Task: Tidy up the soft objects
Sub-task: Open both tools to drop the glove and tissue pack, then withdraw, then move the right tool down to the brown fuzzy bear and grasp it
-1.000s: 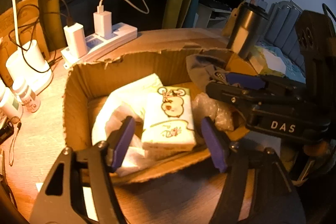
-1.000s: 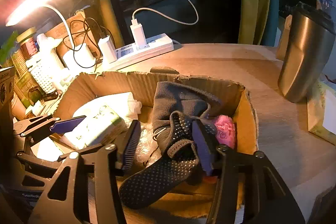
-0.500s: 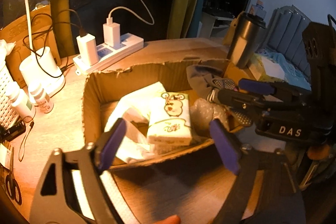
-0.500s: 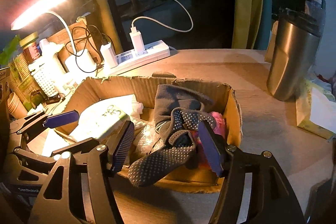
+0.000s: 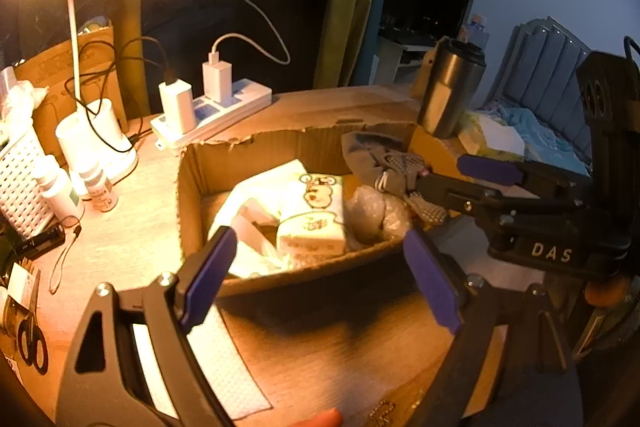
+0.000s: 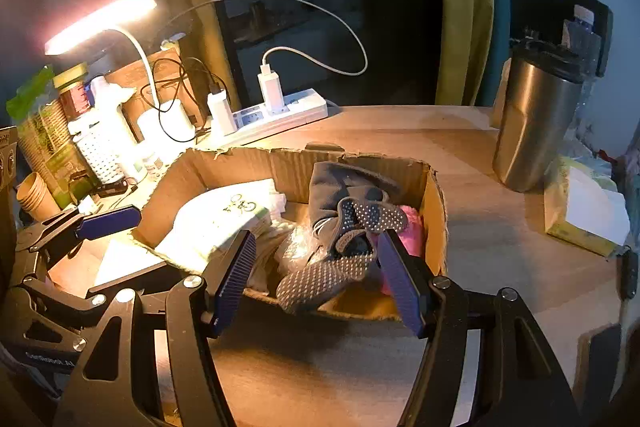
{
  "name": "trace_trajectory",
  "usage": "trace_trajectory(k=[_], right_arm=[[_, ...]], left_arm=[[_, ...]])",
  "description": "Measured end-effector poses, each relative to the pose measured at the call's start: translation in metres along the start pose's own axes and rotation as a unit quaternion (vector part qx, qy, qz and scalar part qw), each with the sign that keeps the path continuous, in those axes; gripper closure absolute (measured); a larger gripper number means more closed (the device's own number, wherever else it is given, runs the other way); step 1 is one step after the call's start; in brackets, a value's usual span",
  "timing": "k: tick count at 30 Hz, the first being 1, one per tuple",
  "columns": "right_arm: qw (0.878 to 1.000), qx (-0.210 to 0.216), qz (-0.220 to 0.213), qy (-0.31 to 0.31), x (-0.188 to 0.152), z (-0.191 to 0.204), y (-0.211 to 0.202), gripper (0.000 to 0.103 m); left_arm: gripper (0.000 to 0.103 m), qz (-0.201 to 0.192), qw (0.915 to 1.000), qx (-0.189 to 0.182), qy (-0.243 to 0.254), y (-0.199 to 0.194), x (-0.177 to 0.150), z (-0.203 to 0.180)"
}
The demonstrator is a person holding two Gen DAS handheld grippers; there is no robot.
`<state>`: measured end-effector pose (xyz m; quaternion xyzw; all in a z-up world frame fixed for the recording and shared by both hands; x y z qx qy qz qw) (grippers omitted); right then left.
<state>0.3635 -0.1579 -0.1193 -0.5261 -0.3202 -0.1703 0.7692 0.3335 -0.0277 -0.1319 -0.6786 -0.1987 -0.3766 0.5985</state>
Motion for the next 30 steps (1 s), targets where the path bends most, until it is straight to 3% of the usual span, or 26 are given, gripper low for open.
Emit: trace_trajectory(k=[30], right_arm=[[1.000,-0.007,-0.022,-0.017,-0.046,0.040,-0.058,0.036]], left_arm=[[0.016,-0.031,0.9995,0.000,-0.002,-0.068,-0.043,-0.010]])
Point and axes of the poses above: each gripper's, at about its wrist camera, not at the fingertips, and y roughly the way its jaws point, z to its left, x to its top, the point moved 8 cm from there along y, roughly the way its jaws point, and after that the axes turned 13 degrees about y, right-handed, at the moved point
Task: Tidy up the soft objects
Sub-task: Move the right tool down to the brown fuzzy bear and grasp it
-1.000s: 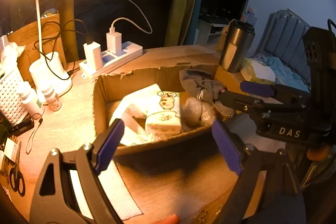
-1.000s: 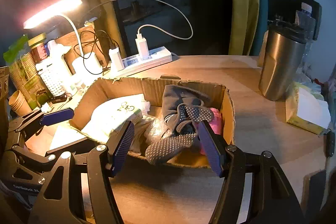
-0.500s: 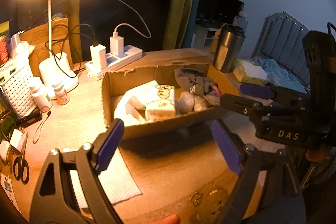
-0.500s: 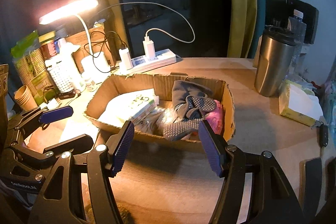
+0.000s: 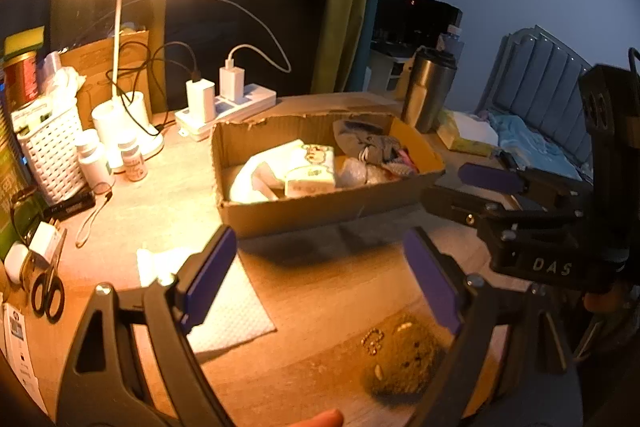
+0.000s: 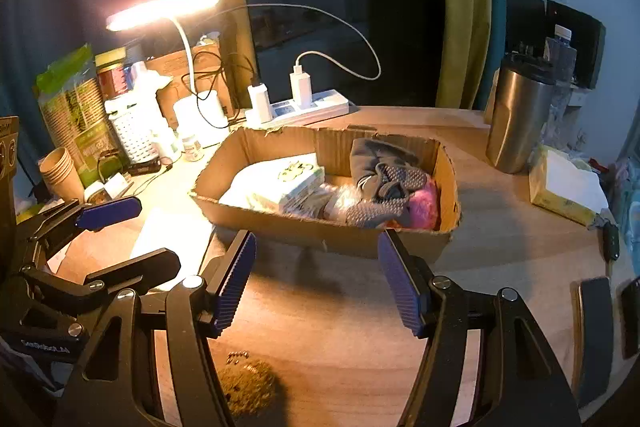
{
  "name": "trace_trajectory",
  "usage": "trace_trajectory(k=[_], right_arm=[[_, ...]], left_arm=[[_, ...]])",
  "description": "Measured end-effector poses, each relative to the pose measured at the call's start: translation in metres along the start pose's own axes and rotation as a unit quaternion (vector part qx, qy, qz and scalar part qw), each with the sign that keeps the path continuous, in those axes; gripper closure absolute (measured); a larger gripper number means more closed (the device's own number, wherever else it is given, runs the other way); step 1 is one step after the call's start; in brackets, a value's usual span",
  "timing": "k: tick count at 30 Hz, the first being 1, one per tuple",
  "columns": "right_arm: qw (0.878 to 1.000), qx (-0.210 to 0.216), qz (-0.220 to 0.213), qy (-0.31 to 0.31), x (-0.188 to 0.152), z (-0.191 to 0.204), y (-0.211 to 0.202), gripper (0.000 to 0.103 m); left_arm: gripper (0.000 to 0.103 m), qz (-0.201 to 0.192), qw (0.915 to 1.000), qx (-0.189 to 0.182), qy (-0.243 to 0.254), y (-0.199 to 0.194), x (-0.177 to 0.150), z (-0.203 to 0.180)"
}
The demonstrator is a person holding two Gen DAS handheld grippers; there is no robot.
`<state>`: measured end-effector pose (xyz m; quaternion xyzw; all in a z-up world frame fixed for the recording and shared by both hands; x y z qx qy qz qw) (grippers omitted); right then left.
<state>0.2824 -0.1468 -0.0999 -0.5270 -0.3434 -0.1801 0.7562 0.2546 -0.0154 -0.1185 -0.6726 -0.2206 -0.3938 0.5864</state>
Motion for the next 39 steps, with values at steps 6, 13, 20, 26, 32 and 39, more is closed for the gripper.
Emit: trace_trajectory(k=[6,13,20,26,32,39], right_arm=[[1.000,-0.001,0.001,-0.004,-0.015,0.008,-0.009,0.036],[1.000,0.000,0.001,-0.006,-0.032,0.015,-0.018,0.036],[1.000,0.002,0.008,-0.009,-0.059,0.024,-0.024,0.036],[1.000,0.001,0.020,-0.011,-0.077,0.028,-0.021,0.036],[0.999,0.002,0.029,-0.013,-0.090,0.034,-0.017,0.036],[0.999,0.007,0.048,-0.020,-0.109,0.045,-0.007,0.036]], left_arm=[[0.016,-0.002,1.0000,0.000,-0.002,-0.012,-0.014,-0.002],[0.016,-0.001,1.0000,0.002,-0.005,-0.027,-0.035,-0.005],[0.016,0.006,0.9999,0.000,-0.010,-0.032,-0.057,-0.007],[0.016,0.012,0.9998,-0.001,-0.016,-0.033,-0.071,-0.005],[0.016,0.016,0.9995,-0.001,-0.027,-0.033,-0.085,0.002],[0.016,0.024,0.9989,0.016,-0.036,-0.034,-0.102,0.014]])
Point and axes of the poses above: each gripper's, at about its wrist camera, not at the fingertips, and y roughly the way its jaws point, z to its left, x to its top, the point moved 8 cm from there along y, roughly the way its jaws point, and after that the axes turned 13 degrees about y, right-handed, at the moved point
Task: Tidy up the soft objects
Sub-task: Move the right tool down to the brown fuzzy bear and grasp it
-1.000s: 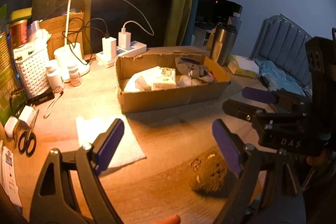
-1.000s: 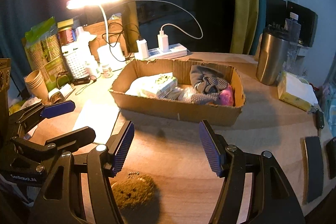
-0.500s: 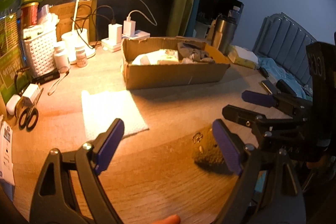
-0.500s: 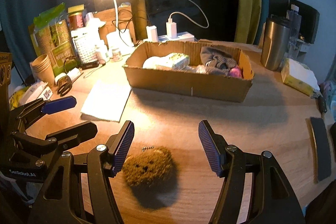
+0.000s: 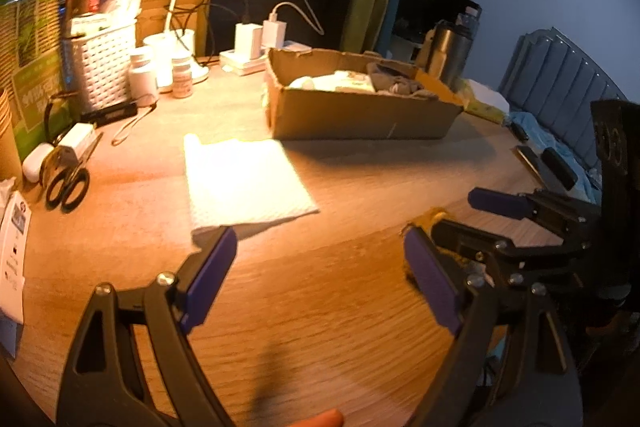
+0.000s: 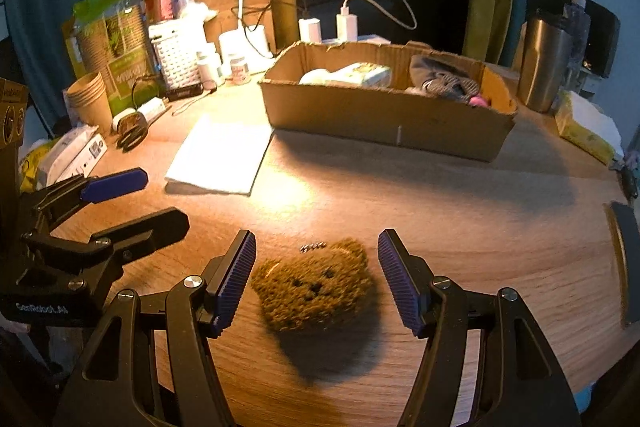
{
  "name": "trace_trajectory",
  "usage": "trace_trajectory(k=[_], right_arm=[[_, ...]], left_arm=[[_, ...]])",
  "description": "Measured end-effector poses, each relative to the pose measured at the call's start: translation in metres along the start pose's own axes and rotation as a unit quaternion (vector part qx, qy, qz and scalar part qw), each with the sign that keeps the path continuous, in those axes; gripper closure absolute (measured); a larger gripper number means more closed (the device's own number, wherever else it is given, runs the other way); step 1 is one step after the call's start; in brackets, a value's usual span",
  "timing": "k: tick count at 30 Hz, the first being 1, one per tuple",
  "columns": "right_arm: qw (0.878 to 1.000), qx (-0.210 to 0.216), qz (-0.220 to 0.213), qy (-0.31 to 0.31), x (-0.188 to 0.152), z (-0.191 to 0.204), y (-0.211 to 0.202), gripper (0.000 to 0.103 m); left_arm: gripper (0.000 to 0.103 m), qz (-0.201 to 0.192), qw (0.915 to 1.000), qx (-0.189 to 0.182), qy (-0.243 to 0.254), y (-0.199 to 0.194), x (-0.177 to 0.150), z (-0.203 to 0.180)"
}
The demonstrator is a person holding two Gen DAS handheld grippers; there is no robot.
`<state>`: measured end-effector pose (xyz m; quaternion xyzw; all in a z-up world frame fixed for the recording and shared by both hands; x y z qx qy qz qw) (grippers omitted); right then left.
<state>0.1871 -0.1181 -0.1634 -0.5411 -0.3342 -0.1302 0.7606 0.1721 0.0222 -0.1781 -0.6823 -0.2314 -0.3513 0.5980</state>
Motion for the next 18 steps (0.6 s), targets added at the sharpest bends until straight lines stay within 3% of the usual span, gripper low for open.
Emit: trace_trajectory(k=[18], right_arm=[[0.999,-0.023,0.036,0.002,-0.021,-0.004,0.032,0.033]], left_arm=[[0.016,0.017,0.9997,0.005,-0.015,0.011,-0.016,0.014]])
Point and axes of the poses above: each gripper's, at about its wrist camera, not at the fingertips, and y roughly the way its jaws point, z to its left, x to its top, the point moved 8 cm from there along y, roughly the way its jaws point, and after that the axes turned 13 degrees about y, right-handed, at the moved point
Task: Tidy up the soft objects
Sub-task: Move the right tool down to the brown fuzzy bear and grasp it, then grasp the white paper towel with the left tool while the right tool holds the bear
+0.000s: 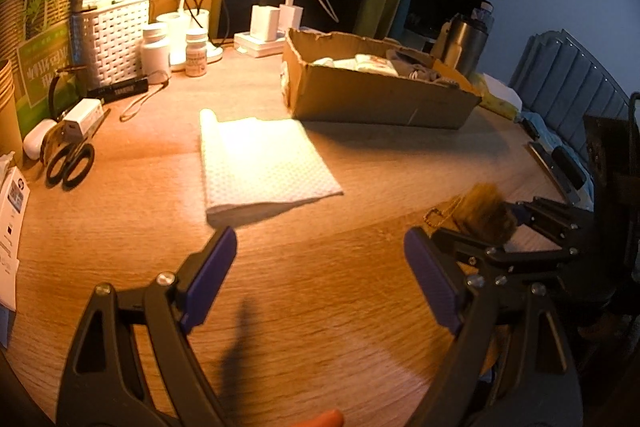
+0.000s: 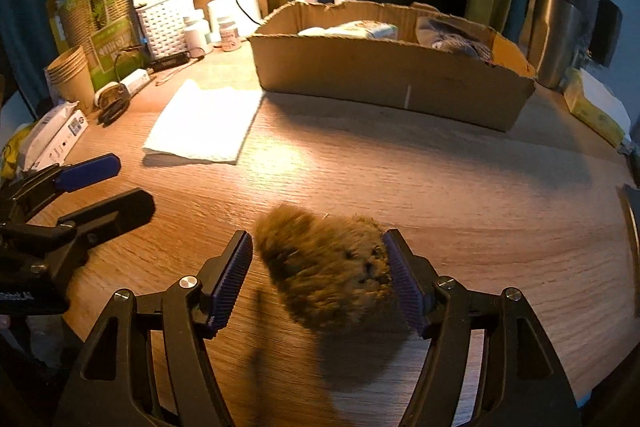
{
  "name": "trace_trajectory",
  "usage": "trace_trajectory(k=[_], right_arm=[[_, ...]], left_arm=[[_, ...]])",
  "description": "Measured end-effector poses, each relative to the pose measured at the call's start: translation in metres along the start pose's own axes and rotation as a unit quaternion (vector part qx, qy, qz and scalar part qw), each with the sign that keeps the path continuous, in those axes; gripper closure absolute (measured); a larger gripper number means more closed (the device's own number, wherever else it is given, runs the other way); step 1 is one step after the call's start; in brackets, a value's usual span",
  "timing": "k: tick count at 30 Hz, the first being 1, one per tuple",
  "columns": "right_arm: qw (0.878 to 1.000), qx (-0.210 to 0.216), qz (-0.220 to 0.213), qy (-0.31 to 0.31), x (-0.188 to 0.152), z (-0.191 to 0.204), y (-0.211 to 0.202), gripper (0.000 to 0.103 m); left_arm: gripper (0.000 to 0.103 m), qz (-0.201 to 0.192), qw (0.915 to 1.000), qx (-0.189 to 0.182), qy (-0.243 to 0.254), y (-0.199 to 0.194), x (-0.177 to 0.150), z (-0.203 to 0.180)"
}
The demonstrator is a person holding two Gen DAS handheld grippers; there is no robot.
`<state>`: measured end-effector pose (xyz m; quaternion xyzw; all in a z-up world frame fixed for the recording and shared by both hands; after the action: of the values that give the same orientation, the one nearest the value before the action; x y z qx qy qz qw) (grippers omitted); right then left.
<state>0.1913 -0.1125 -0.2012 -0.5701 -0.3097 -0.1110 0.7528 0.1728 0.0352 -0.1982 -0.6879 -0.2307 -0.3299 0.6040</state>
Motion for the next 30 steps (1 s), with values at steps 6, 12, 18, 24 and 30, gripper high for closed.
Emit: trace_trajectory(k=[6,12,18,24,30], right_arm=[[1.000,0.005,0.011,0.006,-0.005,-0.003,0.004,0.033],[1.000,0.017,0.012,0.006,-0.005,0.000,0.002,0.042],[1.000,0.019,0.015,-0.009,-0.008,0.006,0.003,0.059],[1.000,0.024,0.003,-0.015,-0.003,0.009,-0.004,0.062],[1.000,0.026,-0.005,-0.015,0.003,0.009,-0.007,0.062]], left_arm=[[0.016,0.001,1.0000,0.000,0.002,0.001,0.001,-0.002],[0.016,0.001,1.0000,-0.001,0.005,0.000,0.001,-0.004],[0.016,0.000,1.0000,0.000,0.005,-0.001,0.002,-0.003],[0.016,-0.002,1.0000,0.001,0.007,-0.001,0.007,-0.003],[0.016,-0.002,0.9999,0.001,0.011,0.000,0.011,-0.005]])
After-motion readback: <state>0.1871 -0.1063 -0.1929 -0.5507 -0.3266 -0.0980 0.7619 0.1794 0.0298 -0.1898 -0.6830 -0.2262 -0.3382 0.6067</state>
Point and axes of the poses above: each gripper's, at about its wrist camera, not at the fingertips, and y roughly the way its jaws point, z to its left, x to its top, the point moved 8 cm from there along y, roughly the way its jaws point, and after that the axes turned 13 degrees about y, right-handed, at the moved point
